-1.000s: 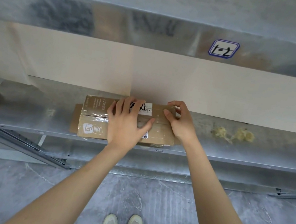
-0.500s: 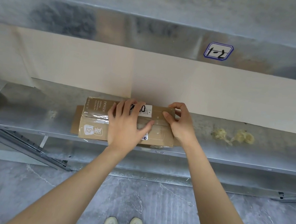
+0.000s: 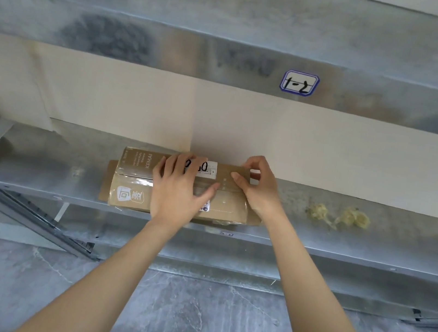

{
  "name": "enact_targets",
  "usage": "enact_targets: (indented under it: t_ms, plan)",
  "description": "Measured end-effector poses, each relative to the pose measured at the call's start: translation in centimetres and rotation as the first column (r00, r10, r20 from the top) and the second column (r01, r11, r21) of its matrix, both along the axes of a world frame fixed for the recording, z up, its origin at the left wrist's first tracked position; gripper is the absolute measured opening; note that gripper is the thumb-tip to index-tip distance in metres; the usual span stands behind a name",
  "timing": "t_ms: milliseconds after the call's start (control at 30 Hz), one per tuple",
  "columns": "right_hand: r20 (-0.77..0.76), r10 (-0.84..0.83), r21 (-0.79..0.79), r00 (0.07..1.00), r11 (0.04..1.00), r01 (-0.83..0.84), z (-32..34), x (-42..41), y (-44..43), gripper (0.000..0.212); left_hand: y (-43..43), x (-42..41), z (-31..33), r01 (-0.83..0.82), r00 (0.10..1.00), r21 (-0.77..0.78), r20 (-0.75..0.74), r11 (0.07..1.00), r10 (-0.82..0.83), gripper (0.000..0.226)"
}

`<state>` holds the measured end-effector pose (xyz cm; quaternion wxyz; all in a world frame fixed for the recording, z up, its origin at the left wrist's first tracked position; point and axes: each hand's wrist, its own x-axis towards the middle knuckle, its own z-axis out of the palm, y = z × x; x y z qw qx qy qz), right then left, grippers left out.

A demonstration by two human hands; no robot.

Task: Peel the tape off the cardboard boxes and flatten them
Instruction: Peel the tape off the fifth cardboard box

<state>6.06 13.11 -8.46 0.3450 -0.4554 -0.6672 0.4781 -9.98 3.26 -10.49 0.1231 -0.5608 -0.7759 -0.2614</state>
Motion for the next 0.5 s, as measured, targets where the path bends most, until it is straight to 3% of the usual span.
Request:
enact_targets:
  t_ms: [300, 500]
  plan:
    - [0.025, 0.043, 0.053, 0.999, 0.998, -0.044, -0.12, 0.58, 0.21, 0.037, -0.10, 0.15, -0.04, -0.004, 1.000, 0.007, 0.010, 1.000, 0.004, 0.055]
    - [0.028, 0.019, 0.062, 0.999, 0.998, -0.021, -0.37, 0.58, -0.34, 0.025, -0.20, 0.15, -0.14, -0.003, 1.000, 0.012, 0.007, 1.000, 0.003, 0.055]
